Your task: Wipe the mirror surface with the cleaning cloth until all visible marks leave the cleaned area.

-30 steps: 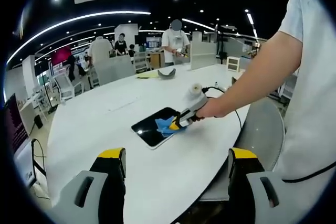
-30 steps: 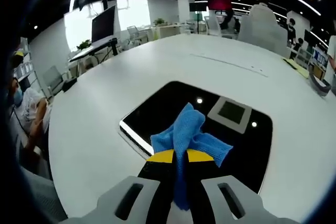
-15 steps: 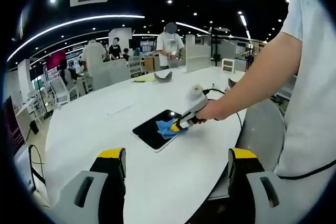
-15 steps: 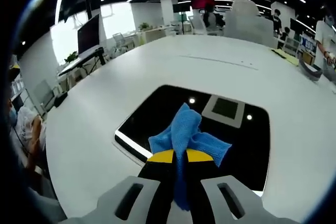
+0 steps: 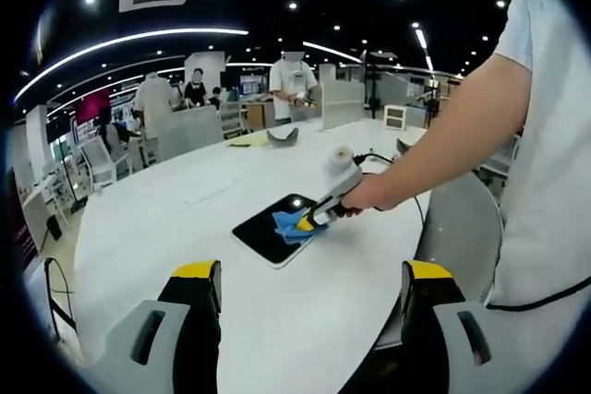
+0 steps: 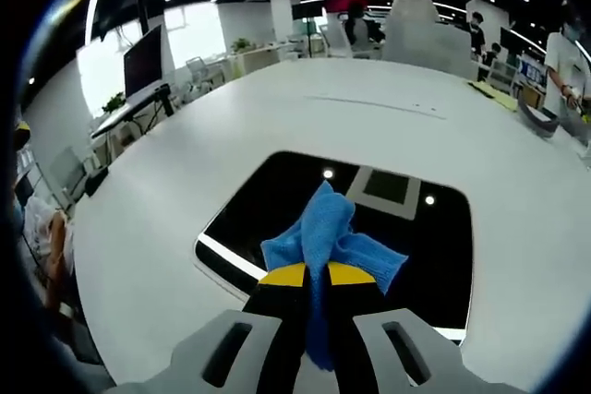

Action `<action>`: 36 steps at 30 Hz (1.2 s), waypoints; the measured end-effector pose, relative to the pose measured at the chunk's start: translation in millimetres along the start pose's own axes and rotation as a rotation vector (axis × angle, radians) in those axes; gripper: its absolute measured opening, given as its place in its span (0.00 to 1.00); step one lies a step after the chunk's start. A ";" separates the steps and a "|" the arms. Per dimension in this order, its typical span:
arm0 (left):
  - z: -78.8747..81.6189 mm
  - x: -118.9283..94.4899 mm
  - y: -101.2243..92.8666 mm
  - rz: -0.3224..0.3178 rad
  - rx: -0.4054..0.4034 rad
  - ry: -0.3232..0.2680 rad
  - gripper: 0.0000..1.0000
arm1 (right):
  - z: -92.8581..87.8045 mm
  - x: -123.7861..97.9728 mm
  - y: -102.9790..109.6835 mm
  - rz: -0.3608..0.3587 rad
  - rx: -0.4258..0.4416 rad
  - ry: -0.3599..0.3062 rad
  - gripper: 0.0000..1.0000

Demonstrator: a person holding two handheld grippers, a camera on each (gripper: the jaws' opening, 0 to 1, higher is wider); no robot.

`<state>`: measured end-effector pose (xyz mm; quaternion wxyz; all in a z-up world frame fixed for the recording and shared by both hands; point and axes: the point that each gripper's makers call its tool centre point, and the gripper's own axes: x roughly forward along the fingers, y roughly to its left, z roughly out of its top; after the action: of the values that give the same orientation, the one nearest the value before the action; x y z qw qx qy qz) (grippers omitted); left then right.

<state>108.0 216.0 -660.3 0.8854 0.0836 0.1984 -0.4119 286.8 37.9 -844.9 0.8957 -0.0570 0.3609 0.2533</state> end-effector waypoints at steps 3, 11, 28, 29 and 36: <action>-0.7 2.4 1.1 -0.007 0.002 -0.002 0.80 | 1.1 1.3 0.3 -0.004 -0.004 0.004 0.02; -3.1 3.8 5.1 -0.017 -0.005 -0.006 0.80 | 7.2 7.5 -0.7 -0.019 0.001 0.009 0.02; -7.0 7.8 15.7 -0.027 -0.004 0.006 0.80 | 20.1 20.9 -5.2 -0.019 0.001 0.005 0.02; -6.2 8.0 16.6 -0.028 -0.006 0.003 0.80 | 20.8 21.4 -5.2 -0.018 0.000 0.006 0.02; -6.2 12.0 18.3 -0.036 -0.009 -0.001 0.80 | 25.5 25.9 -7.5 -0.019 -0.002 0.012 0.02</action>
<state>127.1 221.4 -671.3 0.8783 0.0755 0.2014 -0.4269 322.0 49.4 -844.3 0.8959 -0.0627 0.3654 0.2447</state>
